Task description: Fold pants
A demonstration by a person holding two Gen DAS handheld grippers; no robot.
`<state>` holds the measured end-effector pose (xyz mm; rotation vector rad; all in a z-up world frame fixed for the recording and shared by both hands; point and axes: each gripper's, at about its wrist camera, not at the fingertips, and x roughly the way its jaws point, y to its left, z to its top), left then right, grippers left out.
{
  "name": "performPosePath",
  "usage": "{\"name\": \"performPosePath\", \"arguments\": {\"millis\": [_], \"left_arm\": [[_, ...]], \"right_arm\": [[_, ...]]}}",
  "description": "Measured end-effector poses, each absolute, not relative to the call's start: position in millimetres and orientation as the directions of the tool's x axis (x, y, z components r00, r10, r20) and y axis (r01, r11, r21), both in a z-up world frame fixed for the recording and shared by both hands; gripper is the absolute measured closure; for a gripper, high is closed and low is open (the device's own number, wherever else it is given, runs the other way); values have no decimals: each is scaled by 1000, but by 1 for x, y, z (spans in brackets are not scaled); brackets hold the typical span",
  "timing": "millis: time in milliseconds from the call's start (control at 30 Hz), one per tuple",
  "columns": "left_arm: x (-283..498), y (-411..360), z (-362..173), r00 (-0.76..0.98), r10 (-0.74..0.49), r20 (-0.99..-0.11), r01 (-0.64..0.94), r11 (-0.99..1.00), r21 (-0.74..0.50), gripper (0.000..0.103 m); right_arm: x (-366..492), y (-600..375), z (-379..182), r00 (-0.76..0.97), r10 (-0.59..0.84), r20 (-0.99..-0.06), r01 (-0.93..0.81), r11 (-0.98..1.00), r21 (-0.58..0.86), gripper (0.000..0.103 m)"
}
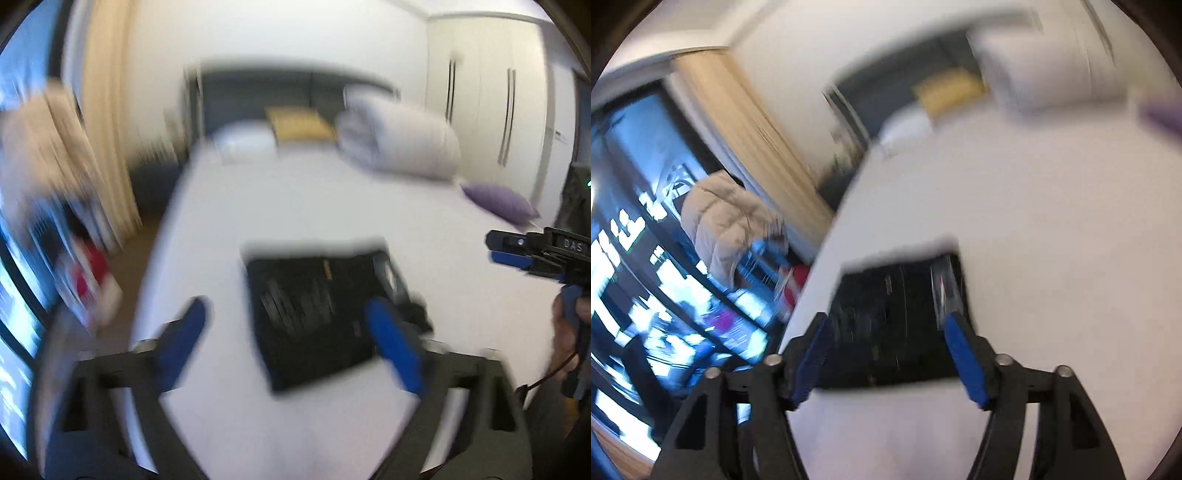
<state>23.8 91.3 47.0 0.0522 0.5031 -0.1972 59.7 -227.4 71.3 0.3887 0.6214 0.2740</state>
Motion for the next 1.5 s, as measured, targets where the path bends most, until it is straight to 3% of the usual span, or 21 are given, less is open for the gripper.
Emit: {"name": "performPosePath", "arguments": {"millis": [67, 167, 233, 367, 500, 733, 800, 933, 1067, 1200, 1367, 1500], "left_arm": [[-5, 95, 101, 935, -125, -332, 143, 989, 29, 0], [-38, 104, 167, 986, -79, -146, 81, 997, 10, 0], [-56, 109, 195, 993, -102, -58, 101, 995, -15, 0], [-98, 118, 235, 981, -157, 114, 154, 987, 41, 0], [-108, 115, 261, 981, -164, 105, 154, 983, 96, 0], [-111, 107, 284, 999, -4, 36, -1, 992, 130, 0], [-110, 109, 285, 1000, 5, 8, -6, 993, 120, 0], [-82, 103, 273, 989, 40, -140, -30, 997, 74, 0], [-36, 91, 221, 934, 52, -354, -30, 997, 69, 0], [-4, 81, 163, 861, 36, -508, -20, 999, 39, 0], [11, 65, 86, 776, 16, -631, 4, 1000, 30, 0], [28, 59, 42, 741, 27, -671, -6, 999, 34, 0]], "right_arm": [[29, -220, 121, 887, 282, -366, -151, 925, 349, 0], [-19, -217, 187, 980, 185, -75, -162, 957, 242, 0], [-42, -203, 220, 988, 138, 63, -146, 979, 145, 0], [-67, -190, 264, 987, 114, 113, -120, 991, 51, 0], [-86, -188, 294, 987, 45, 157, -60, 994, 91, 0], [-112, -197, 326, 971, 80, 225, -109, 987, 119, 0], [-111, -195, 328, 974, 96, 207, -124, 984, 129, 0], [-102, -184, 326, 990, 53, 132, -67, 993, 99, 0], [-78, -183, 306, 999, -20, -34, 23, 993, 116, 0], [-48, -189, 266, 964, -56, -259, 95, 986, 141, 0], [-26, -193, 210, 863, -71, -501, 144, 984, 108, 0], [-23, -191, 178, 803, -83, -590, 153, 986, 70, 0]]}}
